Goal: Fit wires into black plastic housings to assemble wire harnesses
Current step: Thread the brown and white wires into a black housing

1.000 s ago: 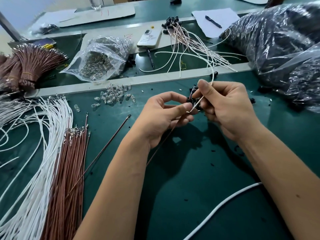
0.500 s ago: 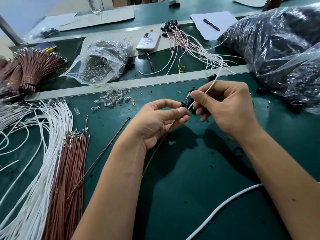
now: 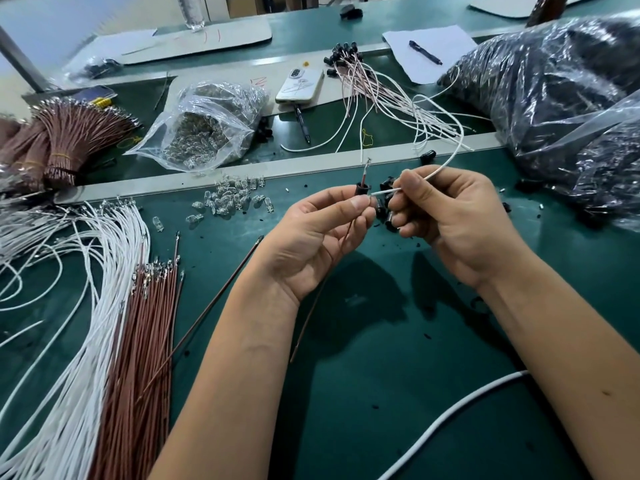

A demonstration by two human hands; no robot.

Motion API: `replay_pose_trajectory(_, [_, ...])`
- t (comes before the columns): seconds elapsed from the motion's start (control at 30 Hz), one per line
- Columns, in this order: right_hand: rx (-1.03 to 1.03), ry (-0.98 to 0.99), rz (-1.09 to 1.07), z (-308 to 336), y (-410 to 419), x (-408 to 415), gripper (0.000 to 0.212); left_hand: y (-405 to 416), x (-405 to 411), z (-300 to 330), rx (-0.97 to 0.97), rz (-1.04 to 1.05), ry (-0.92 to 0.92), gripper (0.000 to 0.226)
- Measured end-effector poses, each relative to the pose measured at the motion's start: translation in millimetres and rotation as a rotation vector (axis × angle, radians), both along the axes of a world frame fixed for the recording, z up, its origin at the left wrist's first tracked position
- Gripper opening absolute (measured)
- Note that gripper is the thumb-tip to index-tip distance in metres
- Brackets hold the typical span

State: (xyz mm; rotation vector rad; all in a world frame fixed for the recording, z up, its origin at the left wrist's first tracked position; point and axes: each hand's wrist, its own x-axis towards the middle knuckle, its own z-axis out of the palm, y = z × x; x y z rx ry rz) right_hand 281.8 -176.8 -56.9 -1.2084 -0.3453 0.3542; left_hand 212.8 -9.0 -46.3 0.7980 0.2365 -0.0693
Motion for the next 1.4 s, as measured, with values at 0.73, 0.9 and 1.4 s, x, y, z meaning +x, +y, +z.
replay_pose_trajectory(0.73, [-0.020,0.055,0.197,7.8,-3.2,-2.5,0.016,6.2,-6.6,4.1,0.044,-0.186,0.073,0.011])
replay_pose_trajectory(0.9, [-0.030,0.055,0.228,7.7,-3.2,-2.7,0.020,7.5,-7.2,5.6,-0.006,-0.233,0.128,0.011])
replay_pose_trajectory(1.4, [0.063,0.061,0.127,6.5,1.6,-5.4,0.013,4.3,-2.5,1.5,-0.050,-0.135,0.059,0.008])
